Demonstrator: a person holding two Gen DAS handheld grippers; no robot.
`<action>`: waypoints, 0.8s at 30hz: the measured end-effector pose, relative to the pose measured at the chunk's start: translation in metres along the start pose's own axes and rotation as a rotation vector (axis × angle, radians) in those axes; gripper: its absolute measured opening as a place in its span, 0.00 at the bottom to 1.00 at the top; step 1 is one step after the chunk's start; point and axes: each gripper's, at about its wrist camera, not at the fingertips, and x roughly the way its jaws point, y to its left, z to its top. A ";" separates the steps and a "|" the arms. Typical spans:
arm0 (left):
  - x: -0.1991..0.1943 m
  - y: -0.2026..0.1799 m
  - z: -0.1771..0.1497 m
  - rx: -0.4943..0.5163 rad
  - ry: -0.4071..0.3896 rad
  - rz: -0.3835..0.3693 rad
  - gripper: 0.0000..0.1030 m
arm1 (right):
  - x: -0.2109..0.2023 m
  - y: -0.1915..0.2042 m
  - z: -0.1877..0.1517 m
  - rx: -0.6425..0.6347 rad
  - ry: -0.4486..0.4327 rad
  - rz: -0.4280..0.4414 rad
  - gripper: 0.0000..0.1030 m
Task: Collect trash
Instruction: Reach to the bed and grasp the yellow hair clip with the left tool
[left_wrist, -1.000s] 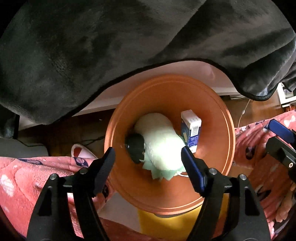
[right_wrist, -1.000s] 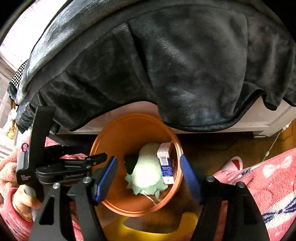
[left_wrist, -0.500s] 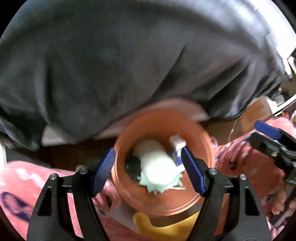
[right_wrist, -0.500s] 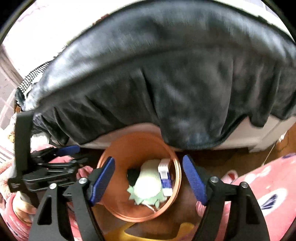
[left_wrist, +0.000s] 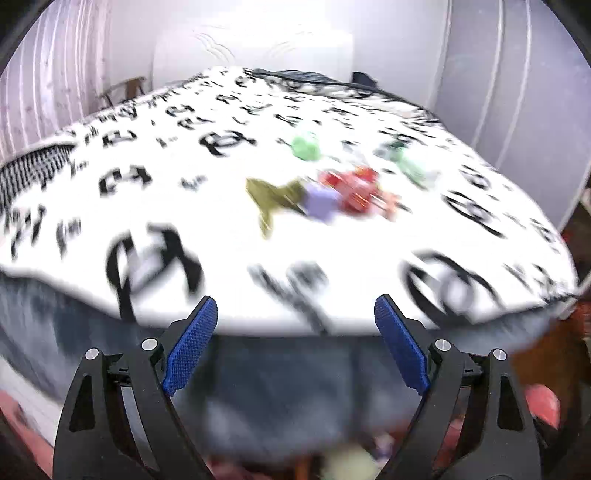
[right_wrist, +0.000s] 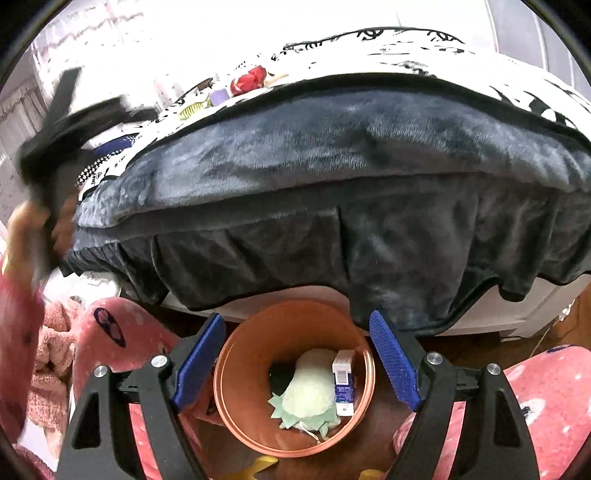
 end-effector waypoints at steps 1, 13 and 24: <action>0.011 0.006 0.009 0.002 0.014 0.014 0.82 | 0.001 -0.001 -0.001 0.004 0.002 -0.001 0.77; 0.093 0.038 0.067 -0.086 0.084 -0.005 0.32 | 0.024 -0.025 0.001 0.056 0.058 -0.034 0.77; 0.074 0.045 0.060 -0.145 0.075 -0.092 0.08 | 0.017 -0.009 0.004 0.014 0.037 -0.019 0.77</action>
